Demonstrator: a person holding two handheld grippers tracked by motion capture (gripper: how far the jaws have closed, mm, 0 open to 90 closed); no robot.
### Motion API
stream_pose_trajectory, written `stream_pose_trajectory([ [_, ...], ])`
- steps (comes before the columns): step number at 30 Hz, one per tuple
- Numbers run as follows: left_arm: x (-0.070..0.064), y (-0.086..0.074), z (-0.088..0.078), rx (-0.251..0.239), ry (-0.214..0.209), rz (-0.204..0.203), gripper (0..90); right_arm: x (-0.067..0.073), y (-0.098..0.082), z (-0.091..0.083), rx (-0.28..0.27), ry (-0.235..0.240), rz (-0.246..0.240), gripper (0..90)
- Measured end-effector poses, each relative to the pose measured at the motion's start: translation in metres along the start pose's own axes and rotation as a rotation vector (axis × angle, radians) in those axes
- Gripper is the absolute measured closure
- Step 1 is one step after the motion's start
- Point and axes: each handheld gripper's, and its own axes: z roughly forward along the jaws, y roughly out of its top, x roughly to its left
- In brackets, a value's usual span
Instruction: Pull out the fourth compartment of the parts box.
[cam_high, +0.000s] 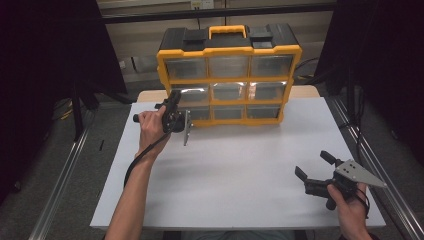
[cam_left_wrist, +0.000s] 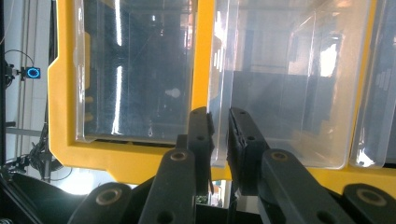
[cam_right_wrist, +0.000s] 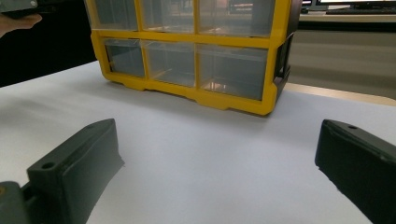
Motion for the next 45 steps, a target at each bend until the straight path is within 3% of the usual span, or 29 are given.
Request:
stream_pose_trajectory([
  [2,-0.002,-0.001,0.001,-0.019,0.02,-0.002,80.6,0.0,0.0,0.0,0.0,0.001,-0.001,0.0],
  [5,0.0,0.0,-0.004,0.008,0.008,0.013,80.7,0.0,0.0,0.0,0.0,0.001,-0.002,0.0],
  [7,-0.001,0.0,-0.003,-0.019,0.012,-0.001,80.7,0.0,0.0,0.0,0.001,0.0,0.0,0.0],
  [10,0.001,0.001,-0.005,0.0,0.002,0.015,80.7,0.001,0.0,0.0,0.001,0.005,0.001,0.0],
  [11,0.0,0.0,-0.006,-0.001,-0.001,-0.002,80.7,0.001,0.0,0.0,0.001,0.007,0.0,0.0],
  [13,0.0,0.001,-0.006,-0.003,0.004,0.012,80.7,0.001,0.0,0.0,0.0,0.009,-0.001,0.0],
  [17,-0.001,0.001,-0.008,0.009,0.007,0.0,80.7,0.0,0.0,0.0,-0.001,0.001,0.0,0.0],
  [18,-0.002,0.0,-0.006,-0.028,0.023,-0.005,80.8,0.0,0.0,0.0,0.0,0.001,0.0,0.0],
  [20,0.0,0.002,-0.008,0.006,-0.004,0.021,80.9,0.0,0.0,0.0,0.0,0.004,-0.001,0.0],
  [21,-0.001,0.001,-0.008,-0.013,0.009,0.014,80.9,0.0,0.0,0.001,0.006,0.002,-0.001,0.0],
  [32,0.001,0.003,-0.012,0.013,0.0,0.018,80.7,-0.001,0.0,0.001,0.003,-0.002,-0.005,0.0],
  [36,0.001,0.002,-0.014,0.008,-0.001,0.021,81.0,0.0,0.0,0.0,0.0,-0.004,-0.004,0.0],
  [37,0.001,0.001,-0.014,-0.006,-0.006,0.007,81.0,0.0,0.0,0.0,0.0,-0.004,-0.004,0.0],
  [38,0.0,0.0,-0.012,-0.036,0.017,0.007,80.9,0.0,0.0,0.0,0.002,-0.002,-0.005,0.0],
  [39,0.001,0.001,-0.012,-0.031,0.014,0.022,81.0,0.0,0.0,0.001,0.001,-0.004,-0.004,0.0],
  [40,0.002,0.002,-0.015,0.006,-0.002,0.026,81.0,0.0,0.0,0.001,0.001,-0.004,-0.004,0.0],
  [45,0.002,0.002,-0.017,-0.006,-0.005,0.016,80.9,0.0,0.0,0.001,0.006,-0.002,-0.002,0.0],
])
